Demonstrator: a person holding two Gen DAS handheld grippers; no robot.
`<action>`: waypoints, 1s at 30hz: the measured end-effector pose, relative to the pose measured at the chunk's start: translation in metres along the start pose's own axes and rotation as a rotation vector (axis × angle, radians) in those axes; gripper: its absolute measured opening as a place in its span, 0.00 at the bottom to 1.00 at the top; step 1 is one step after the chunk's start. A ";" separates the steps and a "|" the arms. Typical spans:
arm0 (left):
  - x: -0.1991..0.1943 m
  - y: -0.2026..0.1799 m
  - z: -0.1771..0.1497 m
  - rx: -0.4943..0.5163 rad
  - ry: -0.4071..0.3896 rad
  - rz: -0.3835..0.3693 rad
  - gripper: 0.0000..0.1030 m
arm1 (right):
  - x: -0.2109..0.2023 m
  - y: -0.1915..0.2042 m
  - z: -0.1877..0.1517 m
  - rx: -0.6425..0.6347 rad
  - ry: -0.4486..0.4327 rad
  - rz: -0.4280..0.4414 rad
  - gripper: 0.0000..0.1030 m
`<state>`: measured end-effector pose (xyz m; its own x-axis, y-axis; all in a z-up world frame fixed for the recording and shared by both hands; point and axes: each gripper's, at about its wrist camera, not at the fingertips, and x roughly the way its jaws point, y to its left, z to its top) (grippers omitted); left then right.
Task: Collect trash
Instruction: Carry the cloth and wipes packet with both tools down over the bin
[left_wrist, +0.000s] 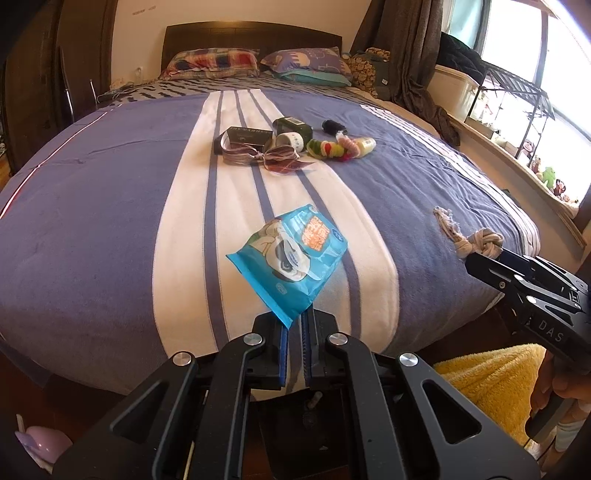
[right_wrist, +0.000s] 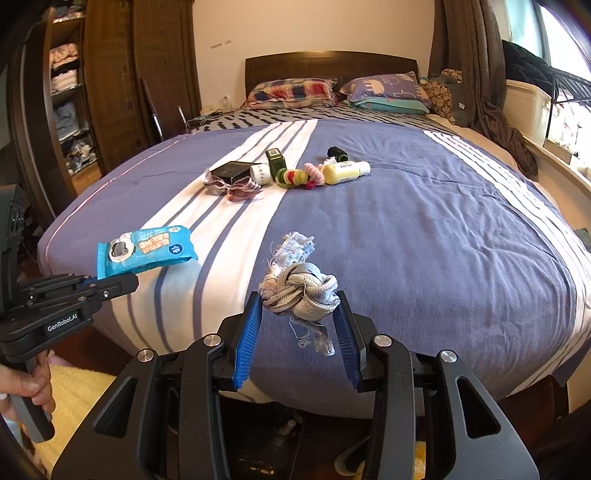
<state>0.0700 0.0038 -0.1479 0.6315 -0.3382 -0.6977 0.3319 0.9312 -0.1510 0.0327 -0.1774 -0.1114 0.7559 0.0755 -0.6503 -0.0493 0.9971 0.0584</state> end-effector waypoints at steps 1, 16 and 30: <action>-0.004 -0.004 -0.004 0.007 -0.001 -0.002 0.05 | -0.003 0.001 -0.002 -0.002 -0.002 0.006 0.39; -0.024 -0.027 -0.077 0.031 0.081 -0.018 0.04 | -0.020 0.016 -0.069 -0.053 0.111 0.043 0.39; 0.038 -0.019 -0.141 0.001 0.297 -0.028 0.04 | 0.024 0.022 -0.122 -0.031 0.302 0.070 0.39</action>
<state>-0.0113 -0.0073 -0.2700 0.3896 -0.3089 -0.8676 0.3473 0.9218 -0.1723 -0.0300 -0.1526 -0.2179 0.5223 0.1395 -0.8413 -0.1175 0.9889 0.0910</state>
